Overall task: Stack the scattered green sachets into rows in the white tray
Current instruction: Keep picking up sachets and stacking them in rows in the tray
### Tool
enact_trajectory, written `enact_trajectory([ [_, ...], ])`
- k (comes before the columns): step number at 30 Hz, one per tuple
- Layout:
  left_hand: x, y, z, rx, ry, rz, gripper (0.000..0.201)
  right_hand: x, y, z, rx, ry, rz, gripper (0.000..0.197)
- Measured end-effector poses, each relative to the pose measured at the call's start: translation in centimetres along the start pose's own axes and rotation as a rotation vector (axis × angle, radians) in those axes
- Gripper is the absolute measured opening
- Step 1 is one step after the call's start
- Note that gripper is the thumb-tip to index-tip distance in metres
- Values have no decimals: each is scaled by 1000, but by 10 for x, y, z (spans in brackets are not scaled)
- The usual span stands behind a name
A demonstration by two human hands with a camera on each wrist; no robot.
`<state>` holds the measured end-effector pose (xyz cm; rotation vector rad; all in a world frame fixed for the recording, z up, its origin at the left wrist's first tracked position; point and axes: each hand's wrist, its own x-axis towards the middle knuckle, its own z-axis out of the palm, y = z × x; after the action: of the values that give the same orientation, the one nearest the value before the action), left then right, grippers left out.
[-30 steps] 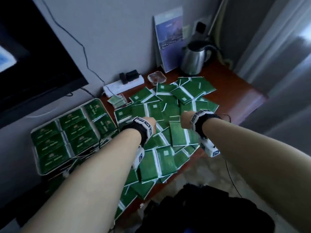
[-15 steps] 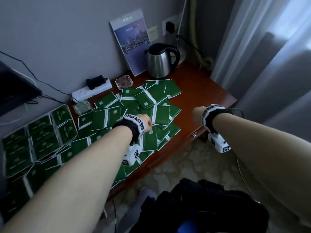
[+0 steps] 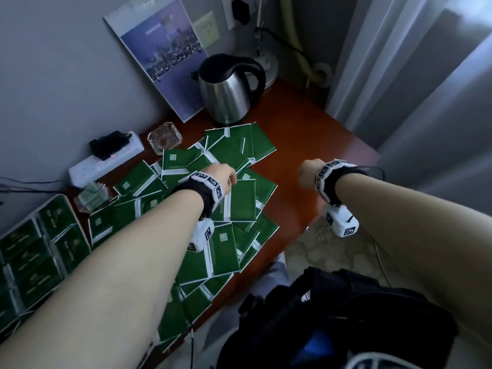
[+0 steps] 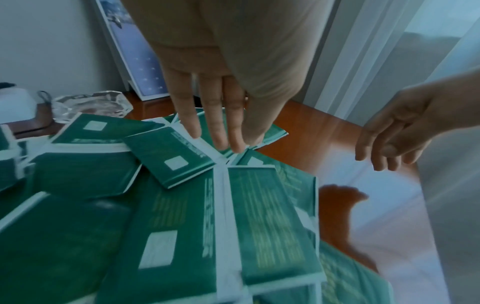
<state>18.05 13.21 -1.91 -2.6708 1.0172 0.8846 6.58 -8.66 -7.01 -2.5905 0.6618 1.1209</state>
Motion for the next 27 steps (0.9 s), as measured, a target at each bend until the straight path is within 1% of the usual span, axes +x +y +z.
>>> enact_trajectory([
  [1, 14, -2, -8, -2, 16, 23, 24, 9, -1, -9, -20, 9, 5, 23],
  [4, 52, -9, -26, 20, 51, 67, 25, 32, -15, -40, 39, 79, -7, 11],
  [6, 76, -12, -35, 97, 29, 105, 31, 52, -24, -52, 99, 120, 4, 8],
  [8, 98, -15, -42, 190, -19, 173, 43, 69, -37, -63, 241, 202, 31, 9],
  [9, 108, -16, -44, 240, -52, 201, 50, 78, -42, -67, 315, 247, 45, 16],
  [10, 117, -18, -45, 292, -82, 225, 56, 85, -49, -71, 389, 276, 64, 27],
  [11, 125, -20, -44, 343, -105, 245, 62, 91, -55, -73, 449, 288, 84, 42],
  [13, 137, -24, -40, 408, -110, 276, 70, 100, -70, -74, 486, 266, 125, 68],
  [14, 142, -26, -38, 425, -100, 289, 72, 103, -77, -74, 476, 251, 142, 74],
  [15, 145, -28, -36, 437, -92, 300, 75, 106, -83, -72, 465, 250, 148, 76],
  [17, 152, -30, -35, 453, -91, 316, 75, 111, -90, -70, 447, 257, 149, 72],
  [21, 159, -31, -38, 461, -121, 326, 63, 115, -93, -73, 436, 217, 144, 63],
  [25, 159, -32, -35, 454, -115, 292, 58, 119, -94, -74, 446, 187, 137, 32],
  [27, 157, -33, -33, 443, -107, 268, 57, 118, -92, -77, 425, 161, 115, 23],
])
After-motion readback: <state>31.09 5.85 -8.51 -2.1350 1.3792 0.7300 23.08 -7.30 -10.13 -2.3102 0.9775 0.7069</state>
